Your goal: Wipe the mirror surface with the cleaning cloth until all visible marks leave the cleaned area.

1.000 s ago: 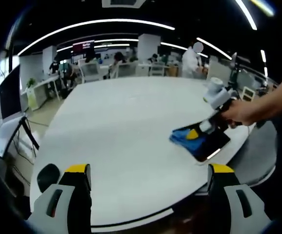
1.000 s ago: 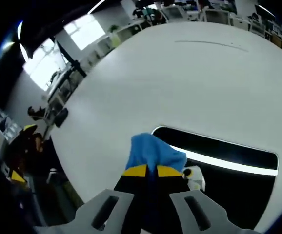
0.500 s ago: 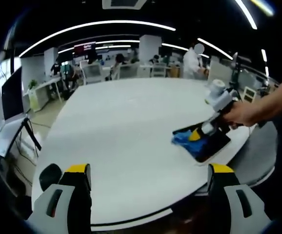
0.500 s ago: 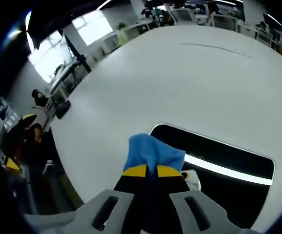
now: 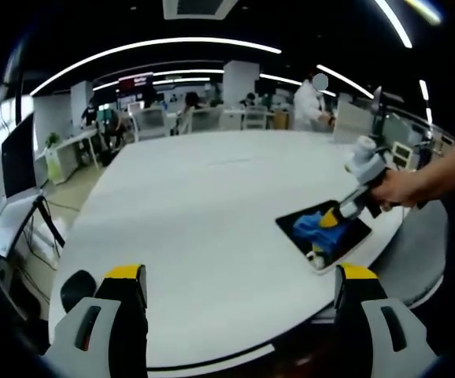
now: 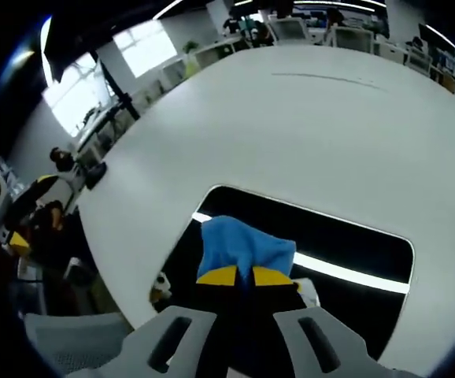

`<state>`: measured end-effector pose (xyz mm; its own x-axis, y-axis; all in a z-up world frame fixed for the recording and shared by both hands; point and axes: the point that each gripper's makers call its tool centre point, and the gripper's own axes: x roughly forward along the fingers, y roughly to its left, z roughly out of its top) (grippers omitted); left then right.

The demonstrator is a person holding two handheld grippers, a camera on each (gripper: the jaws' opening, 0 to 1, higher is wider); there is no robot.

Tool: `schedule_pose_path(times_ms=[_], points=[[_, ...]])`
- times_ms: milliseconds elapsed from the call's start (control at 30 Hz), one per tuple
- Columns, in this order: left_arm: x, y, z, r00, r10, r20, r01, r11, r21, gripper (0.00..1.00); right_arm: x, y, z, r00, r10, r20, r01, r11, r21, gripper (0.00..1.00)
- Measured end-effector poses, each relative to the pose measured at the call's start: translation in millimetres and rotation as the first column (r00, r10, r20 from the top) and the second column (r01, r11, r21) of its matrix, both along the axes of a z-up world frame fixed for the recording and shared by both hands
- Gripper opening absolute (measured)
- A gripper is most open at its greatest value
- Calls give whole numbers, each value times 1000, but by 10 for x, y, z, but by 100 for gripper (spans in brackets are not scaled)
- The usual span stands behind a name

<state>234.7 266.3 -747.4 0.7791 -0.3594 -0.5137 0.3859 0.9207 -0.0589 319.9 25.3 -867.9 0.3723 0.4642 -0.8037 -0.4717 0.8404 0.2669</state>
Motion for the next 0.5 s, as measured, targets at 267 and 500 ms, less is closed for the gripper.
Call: schedule_pose_path(times_ms=[267,500], points=[[-3,-14,-12,1000,0,0,0,1000,-3,99,-26,-248,2,1000,-24,-4,24,1000,-4,0],[5,-57,-14,1000,-5,2,5,1000,-9,99,-24,-433,3,999,-53,-8,53,999,-10,0]])
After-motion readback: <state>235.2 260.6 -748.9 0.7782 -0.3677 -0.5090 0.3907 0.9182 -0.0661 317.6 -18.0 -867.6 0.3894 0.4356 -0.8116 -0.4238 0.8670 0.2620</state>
